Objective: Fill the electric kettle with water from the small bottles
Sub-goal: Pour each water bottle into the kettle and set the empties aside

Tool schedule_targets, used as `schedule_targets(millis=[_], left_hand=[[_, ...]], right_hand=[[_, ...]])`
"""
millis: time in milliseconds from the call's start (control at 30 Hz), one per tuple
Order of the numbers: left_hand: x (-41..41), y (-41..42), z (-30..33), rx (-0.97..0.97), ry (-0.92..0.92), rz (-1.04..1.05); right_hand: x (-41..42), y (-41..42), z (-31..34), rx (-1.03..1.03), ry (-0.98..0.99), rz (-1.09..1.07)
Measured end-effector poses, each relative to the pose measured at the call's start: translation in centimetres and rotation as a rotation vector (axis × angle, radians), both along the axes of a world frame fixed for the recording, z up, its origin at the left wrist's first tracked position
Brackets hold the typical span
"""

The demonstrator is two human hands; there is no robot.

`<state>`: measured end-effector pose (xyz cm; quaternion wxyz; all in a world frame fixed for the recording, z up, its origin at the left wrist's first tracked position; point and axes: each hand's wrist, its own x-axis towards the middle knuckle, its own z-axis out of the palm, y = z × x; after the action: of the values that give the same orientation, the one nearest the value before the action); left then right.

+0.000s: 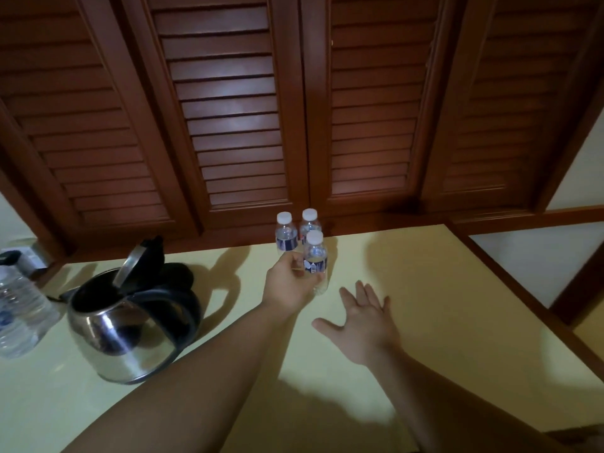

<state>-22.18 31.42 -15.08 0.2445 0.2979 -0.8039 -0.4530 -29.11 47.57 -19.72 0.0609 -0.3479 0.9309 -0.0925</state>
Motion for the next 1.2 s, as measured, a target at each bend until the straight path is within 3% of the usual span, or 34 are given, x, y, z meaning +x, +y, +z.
schedule_targets(millis=[233,600,700,900,1033,1200], left_hand=[[-1.5,0.1,0.6,-0.107,0.014,0.04],[-0.4,0.6,0.5,0.023,-0.036,0.085],[1.7,0.6,-0.8,-0.094,-0.128,0.04],[10.5,-0.5,-3.3,-0.411,-0.194,-0.284],[16.9,-2.3,-3.7,-0.499,-0.224,-0.362],[23.8,-4.5,-4.0,-0.544,-0.201,-0.366]], right_hand=[[0.0,0.1,0.2,0.013,-0.019,0.003],[-0.1,0.1,0.2,-0.048,-0.02,-0.008],[0.1,0.1,0.2,-0.08,0.014,-0.02],[0.6,-0.5,0.6,-0.022,-0.011,-0.051],[1.8,-0.6,1.4,0.012,0.016,-0.021],[9.7,-1.7,3.1,-0.171,0.031,0.087]])
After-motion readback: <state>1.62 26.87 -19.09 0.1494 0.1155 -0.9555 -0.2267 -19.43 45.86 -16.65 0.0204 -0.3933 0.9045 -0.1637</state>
